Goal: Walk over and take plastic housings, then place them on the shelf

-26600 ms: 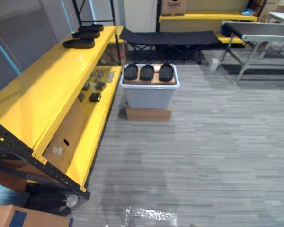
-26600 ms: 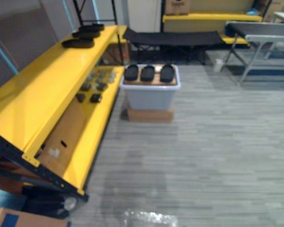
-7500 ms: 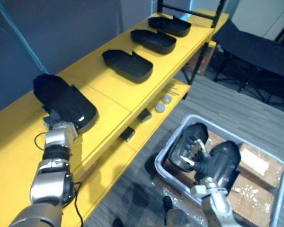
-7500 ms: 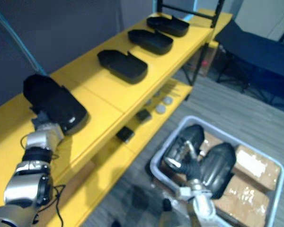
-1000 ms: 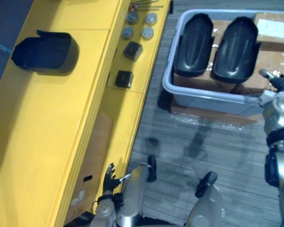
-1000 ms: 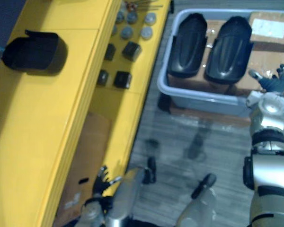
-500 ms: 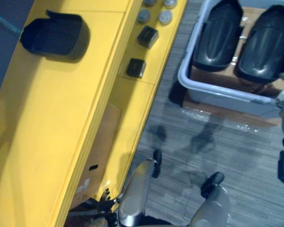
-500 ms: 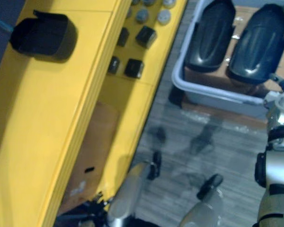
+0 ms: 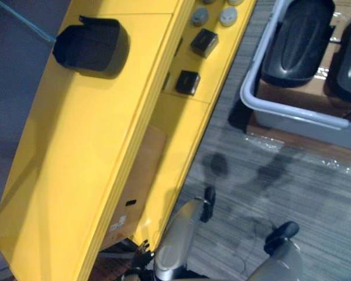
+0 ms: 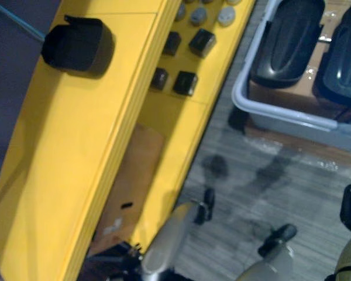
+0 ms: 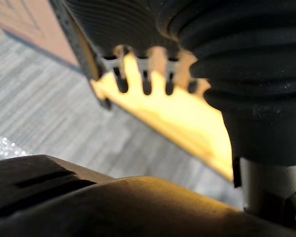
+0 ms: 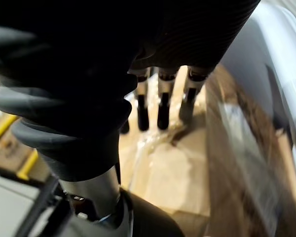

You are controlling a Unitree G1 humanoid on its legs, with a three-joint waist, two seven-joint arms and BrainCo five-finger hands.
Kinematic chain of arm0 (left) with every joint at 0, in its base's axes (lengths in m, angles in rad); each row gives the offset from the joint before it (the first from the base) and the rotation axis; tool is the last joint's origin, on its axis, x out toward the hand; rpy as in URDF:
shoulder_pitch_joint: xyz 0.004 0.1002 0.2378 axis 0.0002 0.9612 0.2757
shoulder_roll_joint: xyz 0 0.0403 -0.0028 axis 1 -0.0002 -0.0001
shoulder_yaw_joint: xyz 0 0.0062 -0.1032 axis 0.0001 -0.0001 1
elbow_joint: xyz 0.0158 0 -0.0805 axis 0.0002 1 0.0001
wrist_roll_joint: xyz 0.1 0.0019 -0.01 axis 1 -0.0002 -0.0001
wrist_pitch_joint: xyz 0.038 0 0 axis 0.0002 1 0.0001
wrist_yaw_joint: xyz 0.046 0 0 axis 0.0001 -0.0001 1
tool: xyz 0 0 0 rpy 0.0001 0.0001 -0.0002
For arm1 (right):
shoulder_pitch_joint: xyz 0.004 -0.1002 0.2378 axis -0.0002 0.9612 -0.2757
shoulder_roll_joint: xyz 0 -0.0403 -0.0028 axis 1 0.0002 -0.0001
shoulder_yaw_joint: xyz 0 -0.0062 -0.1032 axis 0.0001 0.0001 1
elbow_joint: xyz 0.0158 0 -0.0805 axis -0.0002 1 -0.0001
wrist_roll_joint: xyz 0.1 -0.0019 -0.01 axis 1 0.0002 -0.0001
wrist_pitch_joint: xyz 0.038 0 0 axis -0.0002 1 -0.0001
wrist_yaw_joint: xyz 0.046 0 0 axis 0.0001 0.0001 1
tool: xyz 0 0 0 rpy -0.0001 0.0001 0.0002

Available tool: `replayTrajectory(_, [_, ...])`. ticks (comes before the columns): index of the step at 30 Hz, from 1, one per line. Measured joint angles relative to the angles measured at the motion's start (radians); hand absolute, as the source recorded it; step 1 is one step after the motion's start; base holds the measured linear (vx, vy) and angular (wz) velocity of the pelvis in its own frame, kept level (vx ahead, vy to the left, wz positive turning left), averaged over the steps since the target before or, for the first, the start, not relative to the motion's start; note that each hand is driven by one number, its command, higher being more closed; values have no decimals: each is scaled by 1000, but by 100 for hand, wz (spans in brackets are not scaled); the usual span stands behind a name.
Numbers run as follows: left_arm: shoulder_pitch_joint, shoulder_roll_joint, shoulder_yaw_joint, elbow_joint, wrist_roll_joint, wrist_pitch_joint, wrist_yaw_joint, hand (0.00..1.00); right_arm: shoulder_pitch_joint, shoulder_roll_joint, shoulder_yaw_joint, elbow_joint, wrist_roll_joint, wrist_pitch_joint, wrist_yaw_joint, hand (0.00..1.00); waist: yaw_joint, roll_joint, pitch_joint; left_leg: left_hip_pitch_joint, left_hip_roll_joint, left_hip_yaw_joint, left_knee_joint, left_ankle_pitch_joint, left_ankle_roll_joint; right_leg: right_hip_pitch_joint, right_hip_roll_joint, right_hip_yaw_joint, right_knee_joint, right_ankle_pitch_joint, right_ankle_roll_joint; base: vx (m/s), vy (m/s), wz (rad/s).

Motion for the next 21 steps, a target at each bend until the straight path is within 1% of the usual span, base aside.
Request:
replayTrajectory(1, [0, -3, 0, 0, -3, 0, 0, 0, -3, -9, 1, 0, -18, 22, 7, 100, 2, 2, -2, -2, 0, -1, -2, 1, 0, -2, 0, -2, -1, 3, 5, 57, -4, 2])
replayTrajectory(5, [0, -10, 0, 0, -9, 1, 0, 0, -10, -28, 22, 1, -66, 87, 38, 100, 9, 19, -14, -4, -4, -16, -9, 2, -2, 9, 1, -26, -10, 2, 4, 44, -2, 8])
replayTrajectory(6, [0, -10, 0, 0, -9, 1, 0, 0, -12, -28, 23, 1, -98, 104, 39, 100, 13, 22, -17, -1, -6, -16, -12, 2, -2, 13, 0, -27, -10, 1, 3, 17, 0, 4])
replayTrajectory(7, [0, -10, 0, 0, -9, 1, -1, 0, -12, -28, 28, 1, -116, 114, 39, 100, 15, 23, -18, 1, -7, -17, -12, 2, -2, 15, 0, -28, -11, 1, 3, 0, 0, 0])
replayTrajectory(8, [0, -10, 0, -1, -9, 0, -2, 0, -14, -29, 39, 1, -158, 136, 39, 100, 22, 26, -20, 4, -9, -18, -14, 2, -2, 18, -1, -28, -13, -1, 1, 0, 0, 0])
replayTrajectory(10, [0, -10, 1, -1, -9, 0, -2, 0, -15, -29, 44, 1, -198, 163, 38, 100, 27, 28, -22, 4, -11, -21, -16, 2, -2, 20, -2, -32, -15, -3, -1, -4, 8, 6])
replayTrajectory(12, [0, -9, 1, -2, -8, 0, -3, 0, -15, -25, 57, 11, -251, 209, 34, 100, 30, 35, -27, 4, -14, -33, -17, 2, -2, 32, -3, -51, -19, -6, -3, -17, 3, 15])
replayTrajectory(14, [1, -7, 2, -4, -8, -1, -6, 0, -15, -24, 58, 14, -277, 230, 16, 100, 35, 36, -28, 4, -15, -36, -19, 2, -2, 33, -3, -53, -21, -6, -3, -16, -2, 7])
replayTrajectory(15, [3, -6, 2, -11, -8, -1, -8, 0, -15, -24, 58, 14, -289, 236, 13, 100, 39, 36, -28, 4, -15, -36, -21, 2, -3, 34, -3, -54, -22, -6, -3, 0, 0, 0])
replayTrajectory(17, [4, -4, 4, -24, -7, -1, -8, 0, -16, -24, 58, 14, -305, 232, 14, 100, 41, 36, -28, 4, -15, -36, -22, 3, -3, 38, -2, -56, -25, -5, -2, 16, -4, 1])
replayTrajectory(21, [5, 3, 12, -57, -7, -22, -8, 0, -15, -22, 66, 26, -335, 190, 0, 100, 39, 35, -27, 7, -14, -41, -22, 3, -3, 52, 1, -70, -27, -3, 3, 33, -13, 3])
